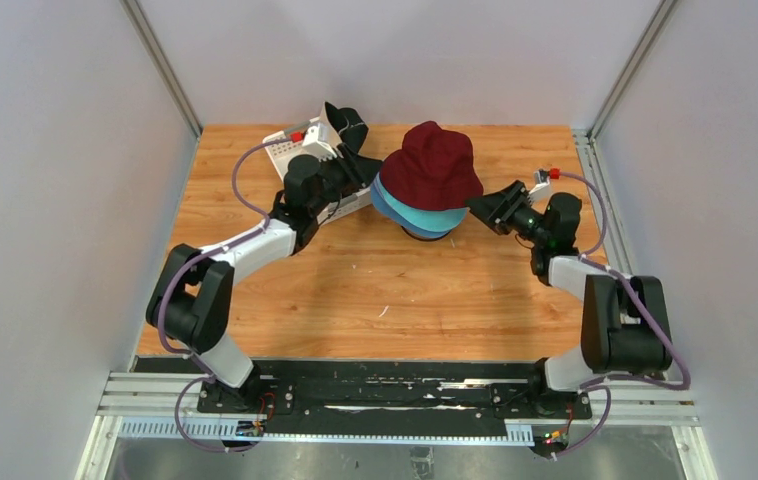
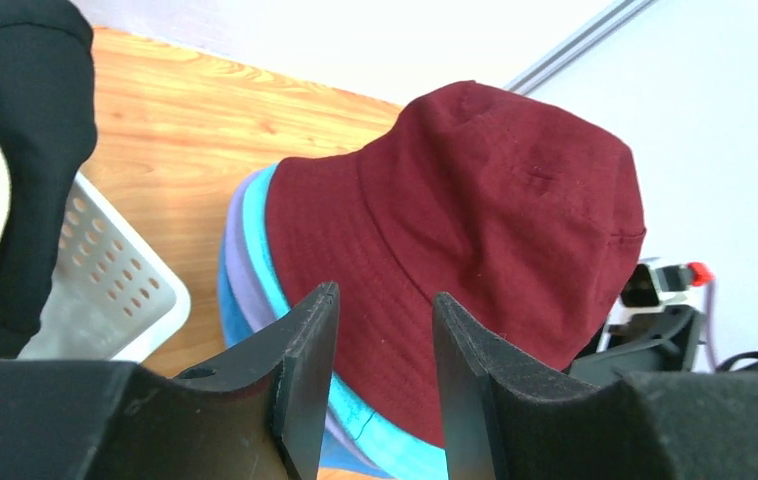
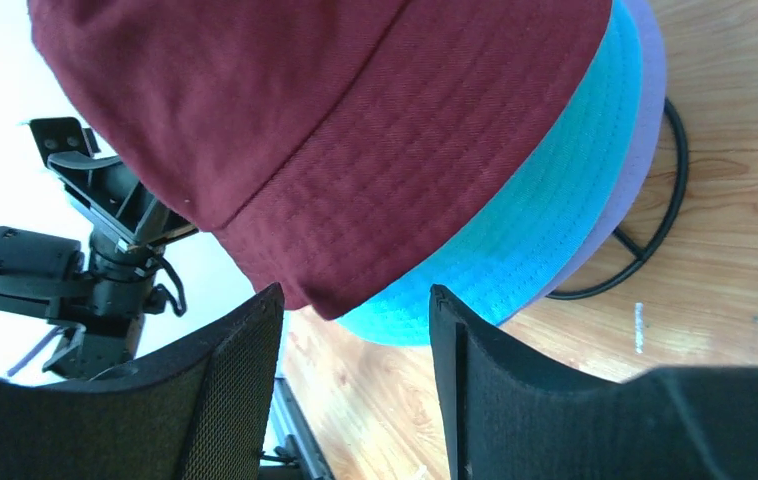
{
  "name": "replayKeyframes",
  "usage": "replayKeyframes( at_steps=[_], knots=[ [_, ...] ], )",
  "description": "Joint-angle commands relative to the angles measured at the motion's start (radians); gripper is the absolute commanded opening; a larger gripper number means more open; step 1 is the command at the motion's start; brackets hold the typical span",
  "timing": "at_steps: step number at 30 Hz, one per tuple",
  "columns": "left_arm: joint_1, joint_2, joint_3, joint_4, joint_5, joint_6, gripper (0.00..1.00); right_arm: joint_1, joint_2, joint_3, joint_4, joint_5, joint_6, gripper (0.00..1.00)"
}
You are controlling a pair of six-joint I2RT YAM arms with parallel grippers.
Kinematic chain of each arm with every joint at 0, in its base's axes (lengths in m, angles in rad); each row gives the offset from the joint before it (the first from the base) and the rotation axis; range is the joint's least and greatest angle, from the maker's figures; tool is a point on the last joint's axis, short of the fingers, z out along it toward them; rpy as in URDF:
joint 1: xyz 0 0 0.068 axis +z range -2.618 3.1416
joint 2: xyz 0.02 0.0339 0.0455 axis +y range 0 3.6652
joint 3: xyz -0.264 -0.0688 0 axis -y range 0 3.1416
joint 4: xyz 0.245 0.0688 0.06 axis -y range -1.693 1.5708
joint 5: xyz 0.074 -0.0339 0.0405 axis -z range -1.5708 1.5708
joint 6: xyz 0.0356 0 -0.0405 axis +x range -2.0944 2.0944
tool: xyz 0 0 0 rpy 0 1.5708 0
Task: Stack the hats
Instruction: Adjust the hat on the hat stand.
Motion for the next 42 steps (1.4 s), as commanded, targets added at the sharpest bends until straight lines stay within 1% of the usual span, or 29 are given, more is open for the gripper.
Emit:
replayKeyframes(
  at_steps=[1,8,9,10,15,18,22,31,36,42],
  knots=[
    [0.0,0.045,0.041,0.081,0.043,-0.023,0.44,-0.01,0.112,-0.028,0.381,-0.066,0.231,0.55],
    [-0.001,0.131,0.113,0.097,0.099,-0.023,0.41,-0.01,0.294,-0.023,0.757,-0.072,0.434,0.51],
    [-0.002,0.142,0.12,0.102,0.105,-0.025,0.41,-0.01,0.319,-0.019,0.804,-0.07,0.462,0.5],
    [-0.002,0.153,0.126,0.108,0.111,-0.028,0.41,-0.009,0.336,-0.014,0.816,-0.074,0.479,0.49],
    [-0.011,0.201,0.148,0.12,0.126,-0.03,0.39,-0.007,0.337,-0.009,0.816,-0.076,0.462,0.42],
    [-0.026,0.223,0.155,0.132,0.131,-0.031,0.38,-0.007,0.328,-0.01,0.816,-0.078,0.459,0.36],
    [-0.053,0.242,0.153,0.134,0.134,-0.029,0.37,-0.009,0.322,-0.006,0.816,-0.077,0.454,0.32],
    [-0.08,0.17,0.026,0.166,0.093,-0.014,0.36,-0.019,0.265,-0.033,0.816,-0.074,0.446,0.36],
    [-0.082,0.152,0.0,0.165,0.09,-0.007,0.36,-0.031,0.216,-0.053,0.816,-0.077,0.452,0.36],
    [-0.088,0.152,-0.01,0.169,0.087,-0.006,0.36,-0.042,0.21,-0.058,0.816,-0.082,0.456,0.35]
  ],
)
